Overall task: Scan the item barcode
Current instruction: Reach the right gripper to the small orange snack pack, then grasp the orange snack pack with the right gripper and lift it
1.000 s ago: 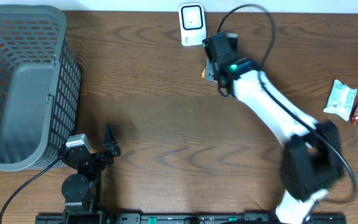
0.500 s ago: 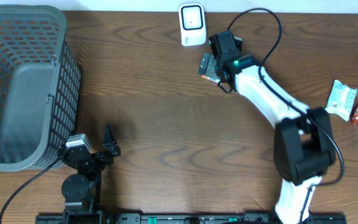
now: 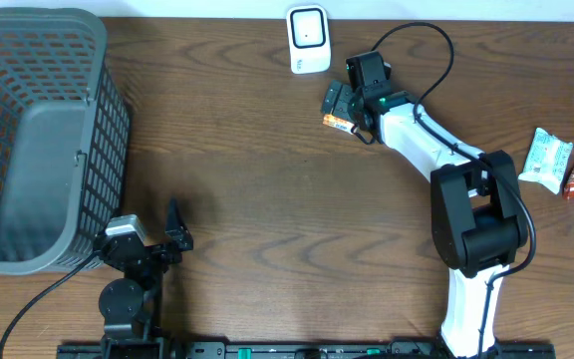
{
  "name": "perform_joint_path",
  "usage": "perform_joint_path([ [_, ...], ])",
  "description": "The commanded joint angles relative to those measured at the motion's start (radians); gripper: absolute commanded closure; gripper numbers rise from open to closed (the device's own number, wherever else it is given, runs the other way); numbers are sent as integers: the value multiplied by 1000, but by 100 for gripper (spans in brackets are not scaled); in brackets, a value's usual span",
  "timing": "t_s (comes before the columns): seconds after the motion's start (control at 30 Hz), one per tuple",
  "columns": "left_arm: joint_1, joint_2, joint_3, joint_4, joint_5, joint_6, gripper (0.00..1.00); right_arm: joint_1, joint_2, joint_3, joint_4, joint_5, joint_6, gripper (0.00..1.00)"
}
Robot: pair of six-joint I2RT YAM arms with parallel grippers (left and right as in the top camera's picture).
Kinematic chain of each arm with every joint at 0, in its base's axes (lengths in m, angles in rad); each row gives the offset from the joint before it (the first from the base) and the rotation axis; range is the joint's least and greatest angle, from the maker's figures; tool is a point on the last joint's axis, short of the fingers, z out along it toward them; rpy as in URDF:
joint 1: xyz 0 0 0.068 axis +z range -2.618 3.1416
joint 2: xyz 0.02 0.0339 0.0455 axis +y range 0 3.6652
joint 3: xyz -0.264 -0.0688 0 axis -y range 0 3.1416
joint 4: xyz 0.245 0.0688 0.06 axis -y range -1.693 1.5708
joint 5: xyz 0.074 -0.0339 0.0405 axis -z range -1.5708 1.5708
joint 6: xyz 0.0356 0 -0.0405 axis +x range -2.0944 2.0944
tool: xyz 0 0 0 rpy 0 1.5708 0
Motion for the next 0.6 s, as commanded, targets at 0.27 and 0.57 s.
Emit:
perform_joint_path([
  [0.27, -2, -6, -32, -15, -5, 13, 2, 11, 116, 3, 6, 11, -32, 1],
  [0.57, -2, -6, -32, -15, -5, 13, 2, 27, 121, 11, -11, 11, -78, 36],
])
